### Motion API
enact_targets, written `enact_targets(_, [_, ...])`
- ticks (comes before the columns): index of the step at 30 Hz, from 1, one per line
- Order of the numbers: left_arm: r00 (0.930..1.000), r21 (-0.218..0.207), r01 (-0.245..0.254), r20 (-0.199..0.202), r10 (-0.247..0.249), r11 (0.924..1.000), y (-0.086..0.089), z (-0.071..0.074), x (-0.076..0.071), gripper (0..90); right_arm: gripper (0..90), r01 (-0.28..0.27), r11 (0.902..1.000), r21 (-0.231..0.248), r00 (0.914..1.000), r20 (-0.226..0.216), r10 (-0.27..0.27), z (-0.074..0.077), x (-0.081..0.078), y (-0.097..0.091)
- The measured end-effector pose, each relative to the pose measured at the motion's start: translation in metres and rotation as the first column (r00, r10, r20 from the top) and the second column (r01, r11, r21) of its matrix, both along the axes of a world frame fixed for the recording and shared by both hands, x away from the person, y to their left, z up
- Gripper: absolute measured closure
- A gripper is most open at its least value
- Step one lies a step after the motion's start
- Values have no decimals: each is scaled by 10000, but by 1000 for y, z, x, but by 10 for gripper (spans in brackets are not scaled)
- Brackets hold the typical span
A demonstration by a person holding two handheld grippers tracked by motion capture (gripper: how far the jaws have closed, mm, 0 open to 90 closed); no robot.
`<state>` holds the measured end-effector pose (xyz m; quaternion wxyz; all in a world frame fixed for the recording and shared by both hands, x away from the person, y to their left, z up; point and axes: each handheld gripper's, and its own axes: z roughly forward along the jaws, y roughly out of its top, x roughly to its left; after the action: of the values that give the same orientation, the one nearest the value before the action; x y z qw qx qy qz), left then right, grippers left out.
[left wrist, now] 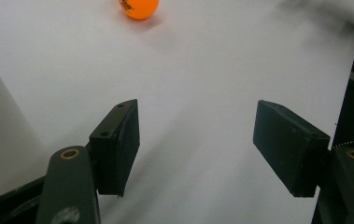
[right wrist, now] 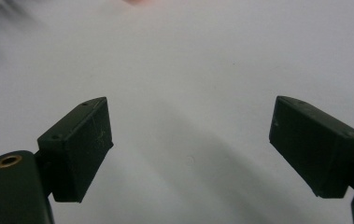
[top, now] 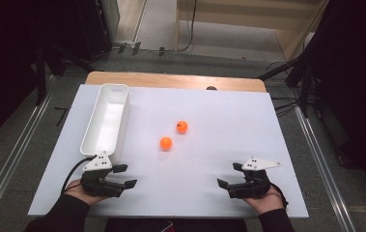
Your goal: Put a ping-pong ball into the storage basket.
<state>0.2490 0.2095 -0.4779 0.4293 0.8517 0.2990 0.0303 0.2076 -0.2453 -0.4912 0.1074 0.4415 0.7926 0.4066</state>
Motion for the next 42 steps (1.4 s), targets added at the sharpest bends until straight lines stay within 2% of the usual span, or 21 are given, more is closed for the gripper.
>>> enact_targets(5, [10000, 102, 60, 53, -61, 9999, 0, 1, 0, 321, 118, -26, 10000, -88, 10000, 46, 26, -1, 1, -1])
enact_targets(8, [9999, 3, 69, 148, -69, 10000, 0, 1, 0, 321, 118, -20, 10000, -58, 10000, 47, 20, 0, 1, -1])
enact_targets(22, [10000, 121, 74, 31, -74, 9999, 0, 0, 1, 321, 118, -83, 10000, -12, 9999, 130, 83, 0, 1, -3])
enact_targets(42, [9999, 187, 124, -20, -124, 9997, -1, 0, 1, 321, 118, -21, 9997, 241, 10000, -33, 21, 0, 2, -3])
